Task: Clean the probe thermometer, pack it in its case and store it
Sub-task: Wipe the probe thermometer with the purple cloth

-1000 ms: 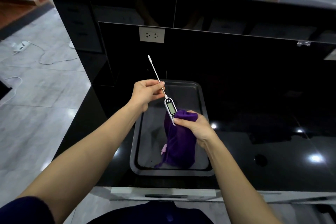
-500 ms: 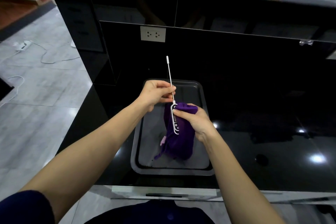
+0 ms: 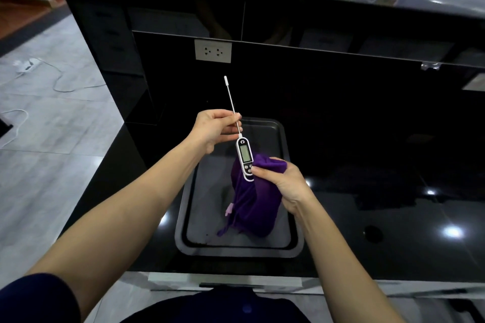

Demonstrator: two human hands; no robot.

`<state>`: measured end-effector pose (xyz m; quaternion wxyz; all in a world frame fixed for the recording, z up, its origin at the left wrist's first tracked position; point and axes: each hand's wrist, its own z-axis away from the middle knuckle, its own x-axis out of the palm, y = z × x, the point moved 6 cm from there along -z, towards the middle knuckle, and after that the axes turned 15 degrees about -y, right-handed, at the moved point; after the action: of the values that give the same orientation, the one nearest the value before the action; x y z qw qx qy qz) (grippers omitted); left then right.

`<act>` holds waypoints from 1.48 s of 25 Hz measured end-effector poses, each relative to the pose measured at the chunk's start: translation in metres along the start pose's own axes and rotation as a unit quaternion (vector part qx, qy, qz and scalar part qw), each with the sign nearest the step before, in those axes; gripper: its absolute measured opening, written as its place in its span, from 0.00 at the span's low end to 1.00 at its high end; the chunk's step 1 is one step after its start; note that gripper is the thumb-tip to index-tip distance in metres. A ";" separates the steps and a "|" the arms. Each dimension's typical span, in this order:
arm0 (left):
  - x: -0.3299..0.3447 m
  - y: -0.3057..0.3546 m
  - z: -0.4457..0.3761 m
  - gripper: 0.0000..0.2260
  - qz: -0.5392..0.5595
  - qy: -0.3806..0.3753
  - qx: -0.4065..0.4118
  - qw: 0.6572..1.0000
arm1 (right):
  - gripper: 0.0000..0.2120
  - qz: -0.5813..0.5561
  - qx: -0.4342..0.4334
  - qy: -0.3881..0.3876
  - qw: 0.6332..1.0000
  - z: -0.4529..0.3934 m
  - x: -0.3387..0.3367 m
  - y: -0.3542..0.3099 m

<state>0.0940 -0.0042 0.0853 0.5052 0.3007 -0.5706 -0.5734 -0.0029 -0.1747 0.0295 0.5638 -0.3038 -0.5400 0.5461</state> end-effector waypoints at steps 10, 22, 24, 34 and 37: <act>0.034 -0.011 -0.016 0.02 -0.010 -0.043 -0.028 0.999 | 0.15 -0.028 -0.016 0.012 0.999 0.009 -0.045 -0.015; 0.050 -0.092 -0.003 0.06 -0.076 -0.036 -0.108 0.991 | 0.24 0.019 0.043 -0.036 0.998 0.029 -0.146 -0.053; 0.059 -0.105 -0.004 0.07 -0.074 -0.037 -0.118 0.989 | 0.27 0.066 0.085 -0.033 0.994 0.025 -0.166 -0.041; 0.067 -0.136 -0.024 0.06 -0.108 0.008 -0.130 0.986 | 0.37 0.512 0.042 0.187 0.837 0.026 -0.202 -0.003; 0.062 -0.141 -0.037 0.08 -0.142 0.036 -0.131 0.981 | 0.34 0.645 0.021 0.121 0.754 0.050 -0.160 0.035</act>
<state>0.0753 -0.0969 -0.0415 0.4742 0.3304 -0.4236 -0.6975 -0.0316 -0.3306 -0.0359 0.1445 -0.6319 -0.1319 0.7500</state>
